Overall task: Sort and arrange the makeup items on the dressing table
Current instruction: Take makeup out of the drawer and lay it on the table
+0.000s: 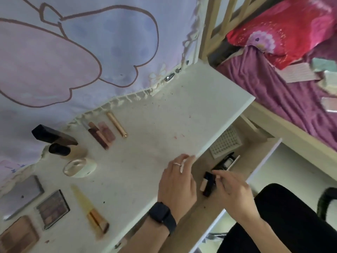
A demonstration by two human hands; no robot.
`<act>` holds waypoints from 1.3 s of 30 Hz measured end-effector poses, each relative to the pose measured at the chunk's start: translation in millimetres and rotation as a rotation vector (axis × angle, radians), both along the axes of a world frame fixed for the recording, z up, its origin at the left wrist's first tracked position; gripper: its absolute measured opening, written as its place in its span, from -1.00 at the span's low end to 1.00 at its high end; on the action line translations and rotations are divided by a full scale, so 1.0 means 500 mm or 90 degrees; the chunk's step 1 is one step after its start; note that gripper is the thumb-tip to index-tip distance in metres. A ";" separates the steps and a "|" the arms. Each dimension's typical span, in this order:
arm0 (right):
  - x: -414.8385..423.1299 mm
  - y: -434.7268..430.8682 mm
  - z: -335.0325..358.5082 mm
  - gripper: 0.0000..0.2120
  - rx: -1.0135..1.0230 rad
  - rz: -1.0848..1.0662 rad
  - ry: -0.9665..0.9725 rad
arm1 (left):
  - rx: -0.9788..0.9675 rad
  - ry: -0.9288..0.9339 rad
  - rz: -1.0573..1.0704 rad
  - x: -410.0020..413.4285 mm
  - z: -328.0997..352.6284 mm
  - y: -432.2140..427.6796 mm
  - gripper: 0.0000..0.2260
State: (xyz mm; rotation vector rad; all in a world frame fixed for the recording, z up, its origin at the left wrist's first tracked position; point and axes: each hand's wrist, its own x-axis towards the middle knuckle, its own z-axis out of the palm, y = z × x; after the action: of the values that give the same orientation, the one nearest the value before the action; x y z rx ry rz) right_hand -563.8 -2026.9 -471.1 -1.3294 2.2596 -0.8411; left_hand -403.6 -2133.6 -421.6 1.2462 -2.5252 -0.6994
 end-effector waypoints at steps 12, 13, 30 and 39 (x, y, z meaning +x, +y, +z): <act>-0.126 0.062 -0.108 -0.80 0.095 -0.041 0.196 | 0.207 -0.228 -0.140 -0.184 -0.204 0.038 -0.44; -0.120 0.057 -0.111 -0.80 0.085 -0.037 0.190 | 0.176 -0.229 -0.153 -0.192 -0.218 0.021 -0.42; -0.124 0.058 -0.125 -0.75 0.044 -0.043 0.140 | 0.078 -0.309 -0.017 -0.308 -0.259 -0.025 -0.31; -0.126 0.060 -0.130 -0.74 0.041 -0.035 0.117 | 0.128 -0.241 0.076 -0.329 -0.229 -0.020 -0.30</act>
State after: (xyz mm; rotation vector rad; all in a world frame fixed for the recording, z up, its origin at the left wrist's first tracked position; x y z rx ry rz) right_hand -626.8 -1996.7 -536.0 -1.3714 2.4511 -0.6828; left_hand -568.3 -2143.4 -536.1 1.7269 -2.6917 -0.7664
